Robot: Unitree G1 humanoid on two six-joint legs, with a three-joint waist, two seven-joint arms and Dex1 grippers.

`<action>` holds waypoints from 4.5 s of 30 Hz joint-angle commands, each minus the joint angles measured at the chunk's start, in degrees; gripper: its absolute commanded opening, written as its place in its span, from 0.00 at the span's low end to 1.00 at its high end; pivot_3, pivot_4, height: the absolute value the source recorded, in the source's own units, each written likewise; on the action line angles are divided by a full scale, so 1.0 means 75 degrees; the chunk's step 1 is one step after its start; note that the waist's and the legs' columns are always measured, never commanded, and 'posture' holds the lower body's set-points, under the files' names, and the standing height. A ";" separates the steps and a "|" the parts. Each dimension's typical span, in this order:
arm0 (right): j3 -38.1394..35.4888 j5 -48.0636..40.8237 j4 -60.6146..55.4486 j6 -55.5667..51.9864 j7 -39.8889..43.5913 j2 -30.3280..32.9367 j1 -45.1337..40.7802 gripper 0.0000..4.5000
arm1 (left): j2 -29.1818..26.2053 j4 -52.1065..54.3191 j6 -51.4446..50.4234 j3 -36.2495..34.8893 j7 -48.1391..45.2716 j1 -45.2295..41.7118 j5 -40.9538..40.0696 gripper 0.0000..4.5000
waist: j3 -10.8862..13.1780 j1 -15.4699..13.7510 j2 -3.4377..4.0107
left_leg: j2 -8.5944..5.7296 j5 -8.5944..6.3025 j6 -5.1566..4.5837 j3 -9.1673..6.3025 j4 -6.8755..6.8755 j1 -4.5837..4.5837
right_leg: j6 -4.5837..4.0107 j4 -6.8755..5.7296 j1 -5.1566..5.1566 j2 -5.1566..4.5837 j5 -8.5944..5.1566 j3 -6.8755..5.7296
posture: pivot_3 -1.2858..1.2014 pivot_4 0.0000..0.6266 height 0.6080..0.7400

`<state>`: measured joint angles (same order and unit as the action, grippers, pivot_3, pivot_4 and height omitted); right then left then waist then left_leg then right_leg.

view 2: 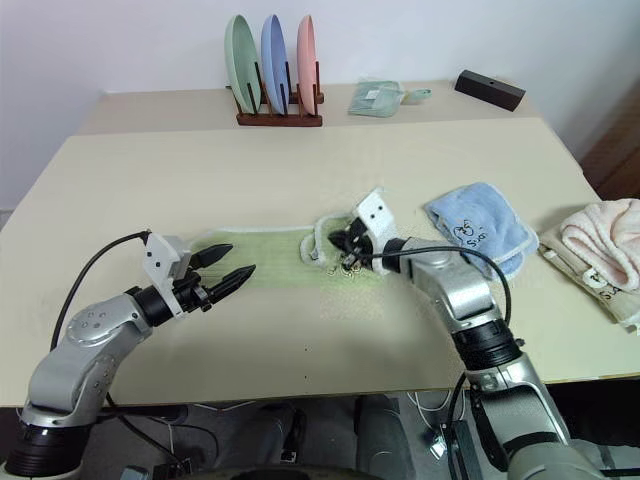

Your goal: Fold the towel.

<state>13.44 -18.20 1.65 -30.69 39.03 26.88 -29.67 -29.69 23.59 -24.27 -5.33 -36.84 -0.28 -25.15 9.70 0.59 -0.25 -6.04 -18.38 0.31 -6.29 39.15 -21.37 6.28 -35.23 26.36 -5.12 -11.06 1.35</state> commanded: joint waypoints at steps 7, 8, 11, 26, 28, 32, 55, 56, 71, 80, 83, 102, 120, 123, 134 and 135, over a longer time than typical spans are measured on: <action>0.0748 0.1126 0.0240 0.1304 0.0334 -0.0407 0.0970 0.01 | 0.0013 0.0440 0.0188 -0.0149 0.0127 0.0474 -0.0005 0.71 | -0.0018 0.0017 -0.0018 | 0.0004 0.0002 0.0005 0.0002 -0.0002 0.0015 | -0.0001 -0.0005 -0.0011 0.0005 0.0000 0.0004 | 0.52 0.24 0.85; 0.0781 0.1208 0.0213 0.1331 0.0348 -0.0409 0.1025 0.01 | 0.0016 0.0487 0.0172 -0.0162 0.0148 0.0520 -0.0019 0.71 | -0.0024 0.0016 -0.0018 | 0.0004 0.0001 0.0005 -0.0003 -0.0003 0.0018 | -0.0001 -0.0006 -0.0014 0.0007 0.0000 0.0002 | 0.52 0.24 0.85; 0.0634 0.1311 0.0170 0.1431 0.0276 -0.0495 0.1038 0.01 | 0.0014 0.0599 0.0159 -0.0178 0.0182 0.0685 -0.0029 0.71 | -0.0033 0.0021 -0.0021 | 0.0004 0.0001 0.0005 -0.0001 -0.0003 0.0021 | -0.0001 -0.0005 -0.0017 0.0007 0.0000 0.0003 | 0.52 0.24 0.85; -0.0507 0.0979 -0.1008 0.1713 0.0987 0.0120 -0.0414 1.00 | 0.1153 0.1938 -0.1625 -0.1759 0.1844 0.2468 -0.3031 1.00 | -0.0030 0.0006 -0.0019 | 0.0005 0.0000 0.0003 -0.0006 -0.0003 0.0009 | -0.0001 0.0003 -0.0011 0.0004 -0.0001 0.0000 | 0.52 0.24 0.85; -0.0396 0.1108 -0.1074 0.1974 0.1147 0.0210 -0.0519 1.00 | 0.1586 0.1897 -0.1982 -0.1958 0.2783 0.2637 -0.3573 1.00 | -0.0030 -0.0013 -0.0018 | 0.0004 0.0000 0.0003 -0.0007 -0.0003 0.0009 | -0.0001 0.0002 -0.0011 0.0004 -0.0001 0.0000 | 0.52 0.24 0.85; -0.0249 0.1231 -0.1112 0.2233 0.1338 0.0193 -0.0605 1.00 | 0.2385 0.1630 -0.2670 -0.2273 0.4838 0.2666 -0.4918 1.00 | -0.0031 -0.0005 -0.0021 | 0.0005 0.0000 0.0004 -0.0008 -0.0002 0.0011 | -0.0001 -0.0001 -0.0013 0.0005 -0.0001 0.0000 | 0.52 0.24 0.85; 0.0004 0.1116 -0.2344 0.1522 0.1782 0.0415 0.0092 1.00 | 0.2582 -0.0520 -0.1714 -0.2549 0.7937 -0.0349 -0.7126 0.00 | -0.0038 -0.0176 -0.0025 | 0.0001 0.0013 0.0026 -0.0016 0.0001 0.0025 | -0.0007 0.0000 -0.0032 0.0008 0.0002 -0.0003 | 0.52 0.24 0.85; -0.0004 0.1102 -0.2380 0.1472 0.1768 0.0437 0.0123 1.00 | 0.2519 -0.0453 -0.1550 -0.2675 0.7794 -0.0365 -0.7043 0.00 | -0.0038 -0.0168 -0.0026 | 0.0001 0.0013 0.0026 -0.0015 0.0000 0.0025 | -0.0006 0.0000 -0.0031 0.0008 0.0002 -0.0003 | 0.52 0.24 0.85; 0.0016 0.1232 -0.2089 0.1607 0.1662 0.0601 0.0292 1.00 | -0.0405 0.0179 -0.1570 -0.2546 0.4211 -0.0603 -0.5697 0.00 | -0.0036 -0.0176 -0.0030 | 0.0000 0.0012 0.0024 -0.0015 -0.0001 0.0012 | -0.0007 0.0003 -0.0021 0.0007 0.0001 -0.0005 | 0.52 0.24 0.85; -0.0022 0.1349 -0.1893 0.1800 0.1588 0.0637 0.0479 1.00 | -0.1166 0.0730 -0.2299 0.0785 0.2086 -0.2184 -0.3667 0.00 | -0.0034 -0.0113 -0.0029 | 0.0002 0.0011 0.0023 -0.0011 -0.0007 0.0010 | -0.0007 0.0002 -0.0010 0.0009 0.0001 -0.0004 | 0.52 0.24 0.85; -0.0086 0.1373 -0.2013 0.1779 0.1514 0.0701 0.0653 1.00 | -0.1195 0.0365 -0.2307 0.1881 0.1412 -0.2590 -0.2686 0.00 | -0.0034 -0.0123 -0.0029 | 0.0002 0.0011 0.0024 -0.0011 -0.0007 0.0009 | -0.0007 0.0002 -0.0009 0.0009 0.0001 -0.0003 | 0.52 0.24 0.85; -0.0195 0.1467 -0.1925 0.1877 0.1364 0.0888 0.0757 1.00 | -0.0578 0.0222 -0.2708 0.0181 0.0521 -0.2094 -0.2975 0.97 | -0.0033 -0.0123 -0.0029 | 0.0004 0.0011 0.0023 -0.0014 -0.0006 0.0004 | -0.0006 0.0003 -0.0003 0.0008 0.0002 -0.0004 | 0.52 0.24 0.85; 0.0475 0.1212 -0.0125 0.0838 0.0318 -0.1634 -0.0666 0.01 | -0.0304 -0.1168 -0.1336 0.0280 0.1083 -0.1851 -0.0792 0.00 | -0.0037 -0.0127 -0.0028 | 0.0001 0.0012 0.0024 -0.0015 -0.0006 0.0009 | -0.0006 0.0000 -0.0007 0.0009 0.0002 -0.0005 | 0.52 0.24 0.85; 0.0965 0.1769 0.1021 0.1045 0.0117 -0.1984 -0.0651 0.01 | -0.0125 -0.1842 -0.0867 0.0621 0.0922 -0.1797 -0.0283 0.00 | -0.0038 -0.0065 -0.0028 | 0.0002 0.0013 0.0027 -0.0014 -0.0013 0.0008 | -0.0007 -0.0004 0.0002 0.0010 0.0003 -0.0005 | 0.52 0.24 0.85; 0.0659 0.1734 0.0751 0.1671 0.0194 -0.1873 -0.0089 0.06 | 0.0580 -0.1879 -0.0305 -0.0053 0.0885 -0.1223 -0.0438 0.00 | -0.0048 0.0013 -0.0025 | -0.0002 0.0012 0.0025 -0.0019 -0.0010 0.0014 | -0.0007 -0.0005 -0.0008 0.0006 0.0003 -0.0006 | 0.52 0.24 0.85; 0.0550 0.1621 0.0496 0.1667 0.0303 -0.1790 -0.0109 0.12 | 0.0617 -0.1691 -0.0472 -0.0338 0.0895 -0.1159 -0.0762 0.00 | -0.0048 0.0010 -0.0025 | -0.0002 0.0012 0.0025 -0.0019 -0.0010 0.0011 | -0.0006 -0.0005 -0.0005 0.0006 0.0003 -0.0006 | 0.52 0.24 0.85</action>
<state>20.05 -4.16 9.25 -18.37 40.29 12.52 -30.23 -25.10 7.38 -27.03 -3.78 -30.11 -9.42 -27.33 9.34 0.66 -0.44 -6.05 -18.29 0.50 -6.44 39.07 -21.30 6.23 -35.26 26.34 -5.08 -11.04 1.31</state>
